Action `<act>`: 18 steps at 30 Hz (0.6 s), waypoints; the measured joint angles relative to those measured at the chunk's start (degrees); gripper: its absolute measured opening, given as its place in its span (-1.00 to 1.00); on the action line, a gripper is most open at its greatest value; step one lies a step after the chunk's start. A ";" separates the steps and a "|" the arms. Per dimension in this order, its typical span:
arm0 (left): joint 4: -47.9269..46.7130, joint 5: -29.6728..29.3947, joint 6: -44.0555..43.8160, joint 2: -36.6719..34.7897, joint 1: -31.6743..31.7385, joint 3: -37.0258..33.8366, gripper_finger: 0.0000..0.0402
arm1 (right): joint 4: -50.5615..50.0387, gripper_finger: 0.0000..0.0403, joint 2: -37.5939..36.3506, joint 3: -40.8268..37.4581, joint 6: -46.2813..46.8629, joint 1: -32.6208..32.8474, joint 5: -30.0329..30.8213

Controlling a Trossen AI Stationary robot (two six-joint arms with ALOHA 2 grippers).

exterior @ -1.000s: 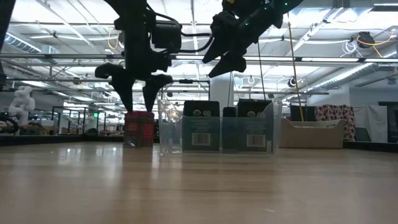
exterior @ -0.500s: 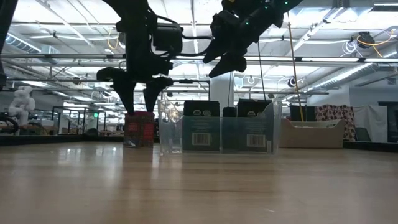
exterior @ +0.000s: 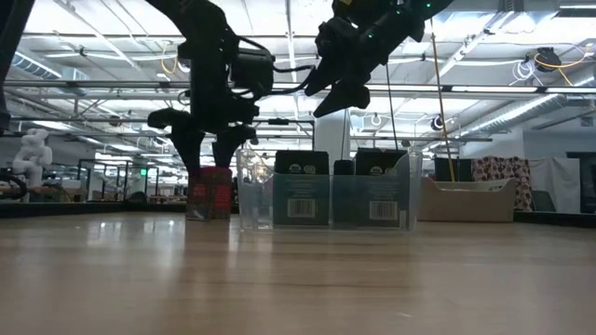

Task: Sort spices by type
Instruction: Put the red seasoning can into the black bin

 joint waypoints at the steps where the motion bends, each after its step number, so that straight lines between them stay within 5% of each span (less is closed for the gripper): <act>1: 0.22 -0.02 0.00 0.21 0.00 0.00 0.32 | -0.04 0.50 0.00 0.00 0.14 0.00 0.00; 18: 0.81 -0.06 -0.20 0.27 0.13 0.00 0.17 | -1.63 0.50 0.00 0.00 -0.41 0.00 0.00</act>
